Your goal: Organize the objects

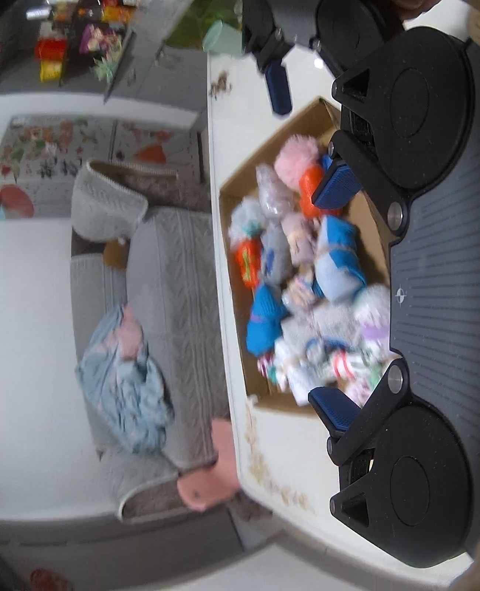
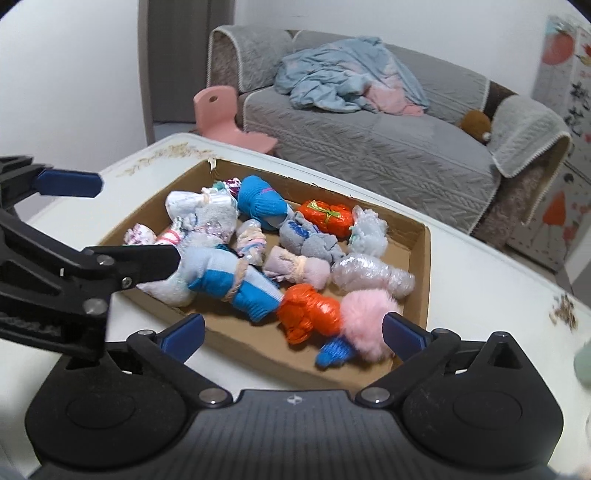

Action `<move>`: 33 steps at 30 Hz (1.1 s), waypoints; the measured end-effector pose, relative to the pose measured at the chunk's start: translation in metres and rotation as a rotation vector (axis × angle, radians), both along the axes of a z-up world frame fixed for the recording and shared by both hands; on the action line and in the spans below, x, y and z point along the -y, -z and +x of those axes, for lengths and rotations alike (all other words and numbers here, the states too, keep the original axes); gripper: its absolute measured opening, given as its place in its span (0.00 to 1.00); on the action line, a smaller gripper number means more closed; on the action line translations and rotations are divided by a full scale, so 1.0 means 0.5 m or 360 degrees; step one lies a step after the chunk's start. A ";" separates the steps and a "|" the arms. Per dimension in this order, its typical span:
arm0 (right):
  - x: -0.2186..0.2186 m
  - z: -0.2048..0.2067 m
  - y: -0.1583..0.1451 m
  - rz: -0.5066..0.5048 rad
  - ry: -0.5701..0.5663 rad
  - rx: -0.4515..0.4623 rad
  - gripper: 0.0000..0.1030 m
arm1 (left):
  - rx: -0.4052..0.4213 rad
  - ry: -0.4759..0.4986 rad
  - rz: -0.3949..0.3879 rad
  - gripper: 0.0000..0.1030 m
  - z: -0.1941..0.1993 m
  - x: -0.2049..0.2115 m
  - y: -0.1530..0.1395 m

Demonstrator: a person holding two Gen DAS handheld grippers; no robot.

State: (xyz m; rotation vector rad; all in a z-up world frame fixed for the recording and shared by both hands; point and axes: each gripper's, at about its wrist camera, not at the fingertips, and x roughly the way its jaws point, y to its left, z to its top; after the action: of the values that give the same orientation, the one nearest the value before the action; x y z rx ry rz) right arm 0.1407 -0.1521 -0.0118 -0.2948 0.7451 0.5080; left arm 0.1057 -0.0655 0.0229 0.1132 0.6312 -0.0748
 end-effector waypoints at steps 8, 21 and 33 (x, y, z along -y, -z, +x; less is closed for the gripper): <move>0.002 -0.050 -0.002 0.0073 0.0122 -0.0028 0.99 | -0.0006 -0.0111 0.0034 1.00 -0.056 -0.014 -0.005; -0.016 -0.089 -0.011 0.0062 0.0116 0.0002 0.99 | 0.0216 -0.0088 0.0168 0.99 -0.146 -0.004 -0.041; -0.034 -0.104 -0.020 0.0066 0.0086 0.0021 0.99 | 0.0246 -0.0072 0.0149 0.99 -0.167 -0.018 -0.058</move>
State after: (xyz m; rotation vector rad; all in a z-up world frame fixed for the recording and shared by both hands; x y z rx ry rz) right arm 0.0889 -0.1349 -0.0020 -0.2387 0.7267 0.4691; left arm 0.0221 -0.0563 0.0517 0.1934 0.4829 0.0073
